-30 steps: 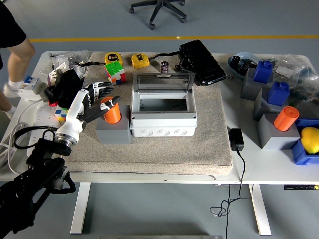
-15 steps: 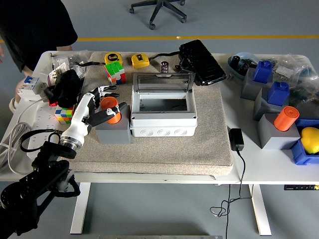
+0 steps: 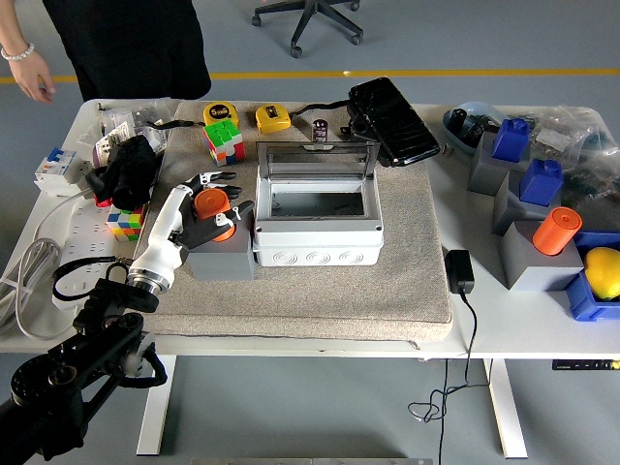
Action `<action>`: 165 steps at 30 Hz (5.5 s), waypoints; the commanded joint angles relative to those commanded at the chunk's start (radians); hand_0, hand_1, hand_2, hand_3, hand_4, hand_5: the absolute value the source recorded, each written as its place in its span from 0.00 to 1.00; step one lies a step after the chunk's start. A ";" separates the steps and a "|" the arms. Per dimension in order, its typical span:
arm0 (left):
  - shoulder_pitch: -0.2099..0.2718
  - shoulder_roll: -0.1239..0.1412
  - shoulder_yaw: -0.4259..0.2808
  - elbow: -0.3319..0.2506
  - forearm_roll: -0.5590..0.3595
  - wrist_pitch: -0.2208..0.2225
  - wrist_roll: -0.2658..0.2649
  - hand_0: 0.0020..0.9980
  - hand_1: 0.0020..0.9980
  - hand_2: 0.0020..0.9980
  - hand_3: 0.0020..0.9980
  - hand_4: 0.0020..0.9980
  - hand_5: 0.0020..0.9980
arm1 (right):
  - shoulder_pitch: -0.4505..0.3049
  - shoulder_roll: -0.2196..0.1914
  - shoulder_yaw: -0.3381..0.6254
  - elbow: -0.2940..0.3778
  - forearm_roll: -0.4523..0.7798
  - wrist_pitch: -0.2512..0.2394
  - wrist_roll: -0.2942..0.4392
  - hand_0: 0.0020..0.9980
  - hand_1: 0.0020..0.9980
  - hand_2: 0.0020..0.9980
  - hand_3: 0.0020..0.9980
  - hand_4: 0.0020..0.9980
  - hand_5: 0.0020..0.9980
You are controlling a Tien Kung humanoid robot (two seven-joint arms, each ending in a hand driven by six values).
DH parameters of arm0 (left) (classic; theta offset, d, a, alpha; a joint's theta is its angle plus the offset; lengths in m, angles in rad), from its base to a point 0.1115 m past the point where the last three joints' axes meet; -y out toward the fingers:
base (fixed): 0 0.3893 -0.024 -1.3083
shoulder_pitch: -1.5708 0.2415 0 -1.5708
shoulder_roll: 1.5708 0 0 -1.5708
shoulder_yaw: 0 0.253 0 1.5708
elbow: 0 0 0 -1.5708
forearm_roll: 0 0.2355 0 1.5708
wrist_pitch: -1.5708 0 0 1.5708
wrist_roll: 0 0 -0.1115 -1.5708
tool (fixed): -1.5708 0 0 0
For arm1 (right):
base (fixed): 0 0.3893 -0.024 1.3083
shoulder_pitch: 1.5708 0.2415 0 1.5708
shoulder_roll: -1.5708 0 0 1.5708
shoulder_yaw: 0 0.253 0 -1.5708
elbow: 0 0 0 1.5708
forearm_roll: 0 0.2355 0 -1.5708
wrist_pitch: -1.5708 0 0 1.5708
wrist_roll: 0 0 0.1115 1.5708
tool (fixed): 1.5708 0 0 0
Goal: Fetch the battery,place it into the box,close the lid of the box
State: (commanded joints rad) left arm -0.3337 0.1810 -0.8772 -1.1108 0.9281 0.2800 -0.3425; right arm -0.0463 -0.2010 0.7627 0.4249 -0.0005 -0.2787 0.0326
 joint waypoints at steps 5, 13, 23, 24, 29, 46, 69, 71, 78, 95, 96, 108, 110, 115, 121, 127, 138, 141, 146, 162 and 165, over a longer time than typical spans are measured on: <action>-0.007 -0.007 0.006 0.006 -0.010 0.007 -0.001 0.55 0.57 0.56 0.62 1.00 0.17 | 0.000 0.000 -0.002 0.000 0.002 -0.002 0.002 0.60 0.61 0.60 0.55 1.00 0.58; -0.009 -0.012 0.013 0.021 -0.029 0.027 -0.001 0.39 0.46 0.49 0.54 0.86 0.00 | 0.001 0.000 -0.005 0.000 0.004 -0.005 0.007 0.60 0.61 0.60 0.55 1.00 0.58; -0.020 -0.021 0.025 0.022 -0.037 0.038 -0.011 0.29 0.34 0.38 0.45 0.91 0.00 | 0.002 0.001 -0.006 -0.001 0.007 -0.010 0.013 0.60 0.61 0.60 0.55 0.99 0.58; -0.021 -0.022 0.027 0.021 -0.039 0.038 -0.013 0.29 0.34 0.38 0.45 0.91 0.00 | 0.002 0.001 -0.005 0.000 0.007 -0.012 0.015 0.60 0.61 0.60 0.55 0.99 0.58; -0.023 -0.027 0.034 0.014 -0.045 0.035 -0.015 0.26 0.26 0.26 0.34 0.88 0.00 | 0.002 0.001 -0.007 0.000 0.009 -0.015 0.021 0.59 0.61 0.60 0.55 0.99 0.58; -0.029 -0.025 0.012 -0.051 -0.015 0.040 -0.008 0.18 0.13 0.14 0.21 0.62 0.00 | 0.003 0.003 -0.009 -0.001 0.016 -0.027 0.040 0.59 0.60 0.60 0.55 0.99 0.58; -0.327 -0.030 0.364 -0.133 0.328 0.132 0.297 0.16 0.10 0.12 0.21 0.99 0.06 | 0.007 0.002 -0.016 -0.002 0.026 -0.028 0.045 0.59 0.60 0.59 0.55 0.99 0.58; -0.356 -0.042 0.383 -0.123 0.353 0.140 0.328 0.16 0.10 0.12 0.21 0.99 0.06 | 0.007 0.002 -0.017 -0.003 0.027 -0.027 0.044 0.59 0.60 0.59 0.55 0.99 0.58; -0.443 -0.096 0.435 -0.060 0.465 0.161 0.402 0.15 0.10 0.12 0.23 1.00 0.08 | 0.014 -0.003 -0.027 -0.001 0.029 -0.029 0.047 0.59 0.60 0.59 0.55 0.99 0.57; -0.578 -0.181 0.609 0.151 0.601 0.205 0.351 0.18 0.12 0.12 0.31 1.00 0.19 | 0.023 -0.010 -0.054 -0.001 0.037 -0.030 0.049 0.59 0.60 0.59 0.54 0.98 0.57; -0.586 -0.181 0.624 0.167 0.602 0.204 0.336 0.18 0.12 0.12 0.31 1.00 0.19 | 0.023 -0.010 -0.056 -0.001 0.037 -0.030 0.048 0.59 0.60 0.59 0.54 0.98 0.57; -0.627 -0.181 0.677 0.281 0.556 0.205 0.313 0.22 0.15 0.15 0.34 1.00 0.31 | 0.024 -0.009 -0.054 0.003 0.030 -0.032 0.049 0.59 0.60 0.59 0.54 0.98 0.57; -0.629 -0.181 0.676 0.292 0.542 0.203 0.318 0.25 0.21 0.22 0.45 1.00 0.32 | 0.024 -0.008 -0.054 0.002 0.030 -0.031 0.048 0.59 0.60 0.59 0.54 0.98 0.57; -0.630 -0.181 0.689 0.319 0.496 0.202 0.308 0.28 0.26 0.28 0.51 1.00 0.29 | 0.025 -0.008 -0.051 0.004 0.028 -0.033 0.050 0.59 0.60 0.59 0.54 0.98 0.57; -0.622 -0.181 0.701 0.330 0.465 0.209 0.287 0.35 0.42 0.41 0.54 1.00 0.28 | 0.027 -0.009 -0.049 0.007 0.025 -0.036 0.053 0.59 0.60 0.59 0.54 0.98 0.57; -0.621 -0.181 0.699 0.332 0.461 0.206 0.276 0.39 0.52 0.46 0.56 1.00 0.32 | 0.026 -0.008 -0.051 0.008 0.025 -0.037 0.054 0.59 0.60 0.59 0.54 0.98 0.57; -0.619 -0.181 0.689 0.330 0.457 0.209 0.261 0.39 0.52 0.45 0.57 1.00 0.33 | 0.028 -0.008 -0.048 0.008 0.025 -0.039 0.055 0.59 0.60 0.59 0.54 0.98 0.57; -0.614 -0.181 0.671 0.315 0.459 0.210 0.257 0.39 0.52 0.45 0.57 1.00 0.33 | 0.028 -0.008 -0.049 0.007 0.026 -0.038 0.055 0.59 0.60 0.59 0.54 0.98 0.57; -0.595 -0.181 0.617 0.257 0.482 0.203 0.254 0.39 0.52 0.45 0.57 1.00 0.34 | 0.028 -0.006 -0.043 0.008 0.025 -0.038 0.057 0.59 0.60 0.59 0.54 0.98 0.57; -0.429 -0.068 0.411 -0.044 0.543 0.166 0.266 0.38 0.50 0.47 0.50 1.00 0.38 | 0.022 -0.004 -0.024 0.007 0.019 -0.038 0.059 0.59 0.60 0.59 0.54 0.98 0.57; -0.382 -0.022 0.361 -0.092 0.559 0.165 0.267 0.38 0.51 0.48 0.50 0.97 0.37 | 0.022 -0.004 -0.021 0.007 0.018 -0.037 0.060 0.59 0.60 0.59 0.54 0.98 0.57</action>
State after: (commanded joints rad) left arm -0.7160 0.1591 -0.5166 -1.2031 1.4869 0.4452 -0.0752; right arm -0.0247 -0.2048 0.7415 0.4317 0.0178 -0.3152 0.0926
